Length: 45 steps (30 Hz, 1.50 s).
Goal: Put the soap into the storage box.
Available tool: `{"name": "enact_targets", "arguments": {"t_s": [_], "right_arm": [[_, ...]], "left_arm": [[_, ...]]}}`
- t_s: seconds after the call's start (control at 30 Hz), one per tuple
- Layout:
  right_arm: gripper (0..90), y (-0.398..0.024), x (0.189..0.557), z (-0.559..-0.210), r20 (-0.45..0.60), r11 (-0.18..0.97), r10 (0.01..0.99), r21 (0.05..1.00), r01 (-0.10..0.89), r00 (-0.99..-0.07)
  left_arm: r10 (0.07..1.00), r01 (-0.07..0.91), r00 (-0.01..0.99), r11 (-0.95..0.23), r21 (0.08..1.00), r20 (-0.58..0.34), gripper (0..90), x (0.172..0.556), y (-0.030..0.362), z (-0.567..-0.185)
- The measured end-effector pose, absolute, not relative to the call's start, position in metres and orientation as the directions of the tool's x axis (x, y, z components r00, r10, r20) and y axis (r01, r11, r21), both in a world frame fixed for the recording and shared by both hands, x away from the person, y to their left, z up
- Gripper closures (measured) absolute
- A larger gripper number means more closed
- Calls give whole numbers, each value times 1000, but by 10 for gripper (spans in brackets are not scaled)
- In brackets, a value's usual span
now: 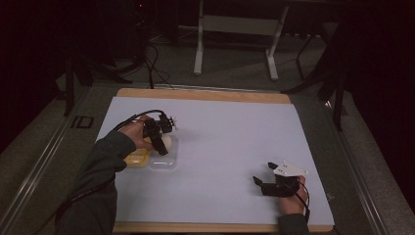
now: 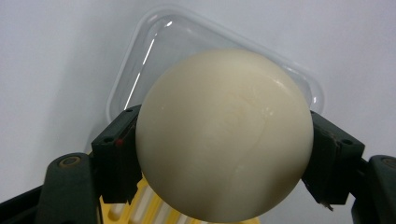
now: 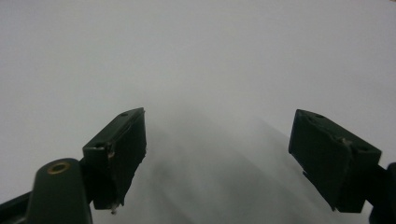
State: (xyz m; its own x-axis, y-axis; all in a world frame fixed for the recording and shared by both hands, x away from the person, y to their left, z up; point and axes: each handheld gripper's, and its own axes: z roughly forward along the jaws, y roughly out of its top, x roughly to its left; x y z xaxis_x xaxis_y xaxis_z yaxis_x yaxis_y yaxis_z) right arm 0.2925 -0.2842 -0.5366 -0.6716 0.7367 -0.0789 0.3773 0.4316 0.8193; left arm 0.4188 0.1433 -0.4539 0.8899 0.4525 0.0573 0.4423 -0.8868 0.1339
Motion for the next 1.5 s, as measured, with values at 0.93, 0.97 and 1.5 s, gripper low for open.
{"name": "enact_targets", "arguments": {"t_s": [0.93, 0.97, 1.5], "right_arm": [[188, -284, 293, -537, -78, 430, 737, 820, 377, -671], [188, -284, 293, -537, -78, 430, 737, 820, 378, -671], [189, -284, 293, -537, -79, 431, 738, 819, 378, -671]], "left_arm": [[505, 495, 861, -860, 128, 66, 253, 416, 176, -454], [508, 498, 859, -858, 127, 65, 252, 416, 177, -454], [527, 516, 847, -847, 128, 74, 253, 412, 194, -453]]}}
